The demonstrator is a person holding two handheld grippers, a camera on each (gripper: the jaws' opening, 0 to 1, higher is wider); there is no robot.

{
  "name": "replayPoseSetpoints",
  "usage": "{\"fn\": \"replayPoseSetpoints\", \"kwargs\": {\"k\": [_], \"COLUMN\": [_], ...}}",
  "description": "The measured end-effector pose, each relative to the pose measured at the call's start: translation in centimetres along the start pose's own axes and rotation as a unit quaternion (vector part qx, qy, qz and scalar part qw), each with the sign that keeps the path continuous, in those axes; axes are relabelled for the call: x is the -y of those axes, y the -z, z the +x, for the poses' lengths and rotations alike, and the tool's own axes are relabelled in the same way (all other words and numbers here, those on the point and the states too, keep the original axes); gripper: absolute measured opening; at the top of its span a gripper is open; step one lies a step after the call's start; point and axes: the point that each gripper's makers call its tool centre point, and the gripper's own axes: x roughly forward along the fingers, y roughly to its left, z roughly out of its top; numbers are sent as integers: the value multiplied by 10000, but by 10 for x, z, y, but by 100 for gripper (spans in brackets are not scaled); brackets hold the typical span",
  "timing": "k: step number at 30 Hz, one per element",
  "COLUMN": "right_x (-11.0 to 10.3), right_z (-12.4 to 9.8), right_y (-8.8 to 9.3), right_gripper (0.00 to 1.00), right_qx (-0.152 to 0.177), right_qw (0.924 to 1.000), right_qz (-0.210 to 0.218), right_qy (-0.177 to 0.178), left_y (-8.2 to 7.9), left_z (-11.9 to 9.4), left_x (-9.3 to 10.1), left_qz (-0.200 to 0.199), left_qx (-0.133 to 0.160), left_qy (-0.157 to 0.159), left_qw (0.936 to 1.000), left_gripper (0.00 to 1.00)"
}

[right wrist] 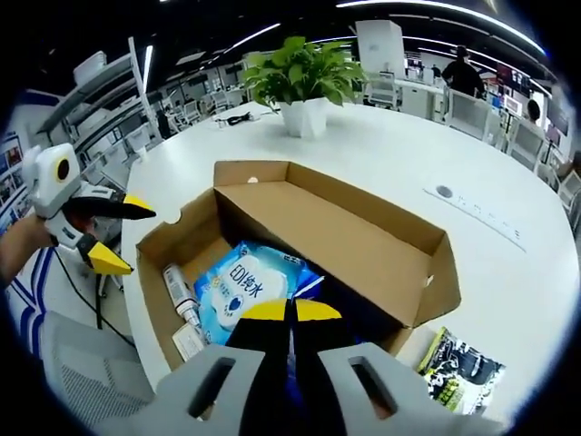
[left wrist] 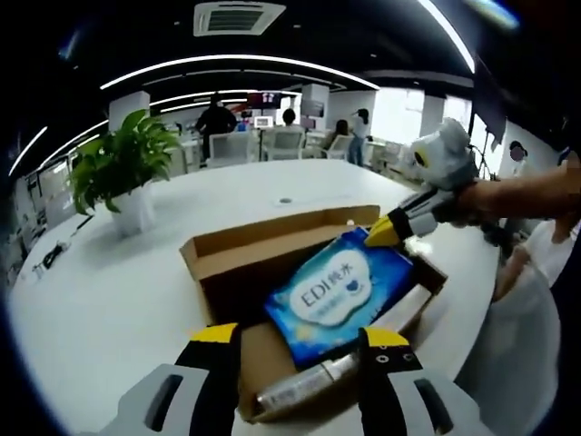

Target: Operate the shoe box by opening the lid, removing the specified soft item, and placing it in the target area until the item is outside and the box remains undamaged.

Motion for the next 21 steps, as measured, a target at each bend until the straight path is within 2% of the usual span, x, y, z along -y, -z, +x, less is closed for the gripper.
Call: {"fn": "replayPoseSetpoints", "kwargs": {"k": [1, 5, 13, 17, 21], "right_x": [1, 7, 14, 14, 17], "right_z": [-2, -4, -4, -5, -5], "right_y": [1, 5, 12, 15, 17], "right_gripper": [0, 0, 0, 0, 0], "right_qx": [-4, -33, -114, -135, -163], "right_qw": [10000, 9999, 9998, 9998, 9997], "right_qz": [-1, -78, -63, -41, -63], "right_qy": [17, 87, 128, 125, 151], "left_y": [1, -3, 5, 16, 27], "left_z": [4, 16, 39, 47, 56], "left_x": [-3, 4, 7, 4, -9], "left_qz": [5, 32, 186, 84, -49], "left_qx": [-67, -187, -514, -720, -925], "left_qy": [24, 144, 337, 393, 332], "left_qw": [10000, 9997, 9979, 9966, 9952], "left_gripper": [49, 46, 43, 40, 36]}}
